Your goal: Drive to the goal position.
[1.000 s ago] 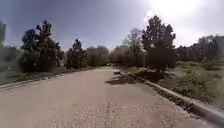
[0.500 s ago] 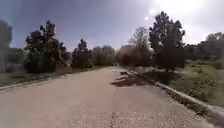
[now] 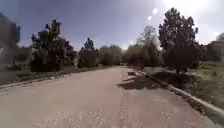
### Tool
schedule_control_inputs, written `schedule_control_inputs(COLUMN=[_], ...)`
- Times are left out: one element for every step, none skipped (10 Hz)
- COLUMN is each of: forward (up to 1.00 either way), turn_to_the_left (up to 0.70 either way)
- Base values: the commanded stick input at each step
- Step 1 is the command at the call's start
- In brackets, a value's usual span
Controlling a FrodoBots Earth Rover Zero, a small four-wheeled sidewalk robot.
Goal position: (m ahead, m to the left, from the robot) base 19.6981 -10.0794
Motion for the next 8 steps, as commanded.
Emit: schedule_control_inputs(forward=[0.7,0.7,0.7,0.7,0.7,0.7,0.7,0.7], turn_to_the_left=[0.35,0.35,0.35,0.23,0.0,0.0,0.0,0.0])
